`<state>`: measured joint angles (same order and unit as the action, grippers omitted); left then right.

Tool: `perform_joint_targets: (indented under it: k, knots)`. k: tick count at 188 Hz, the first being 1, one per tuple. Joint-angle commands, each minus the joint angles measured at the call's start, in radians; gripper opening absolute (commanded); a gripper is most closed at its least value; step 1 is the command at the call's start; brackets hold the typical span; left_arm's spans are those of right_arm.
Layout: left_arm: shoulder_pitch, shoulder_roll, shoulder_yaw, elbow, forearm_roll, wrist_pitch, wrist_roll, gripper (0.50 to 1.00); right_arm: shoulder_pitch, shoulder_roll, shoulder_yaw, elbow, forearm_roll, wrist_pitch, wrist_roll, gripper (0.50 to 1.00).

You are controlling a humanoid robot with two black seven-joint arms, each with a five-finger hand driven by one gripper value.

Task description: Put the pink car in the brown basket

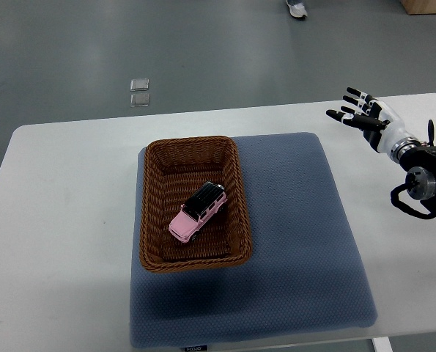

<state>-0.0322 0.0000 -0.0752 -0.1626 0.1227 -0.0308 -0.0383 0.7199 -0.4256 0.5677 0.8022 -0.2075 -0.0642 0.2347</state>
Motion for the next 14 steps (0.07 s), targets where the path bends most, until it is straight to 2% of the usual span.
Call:
perform_joint_targets:
  k: [1, 14]
  knots:
    - [0.0, 0.0, 0.0, 0.0, 0.0, 0.0, 0.0, 1.0, 0.0, -0.001, 0.004, 0.0, 0.0, 0.004, 0.0, 0.913]
    - [0.0, 0.0, 0.0, 0.0, 0.0, 0.0, 0.0, 1.0, 0.0, 0.001, 0.006, 0.0, 0.0, 0.003, 0.005, 0.913]
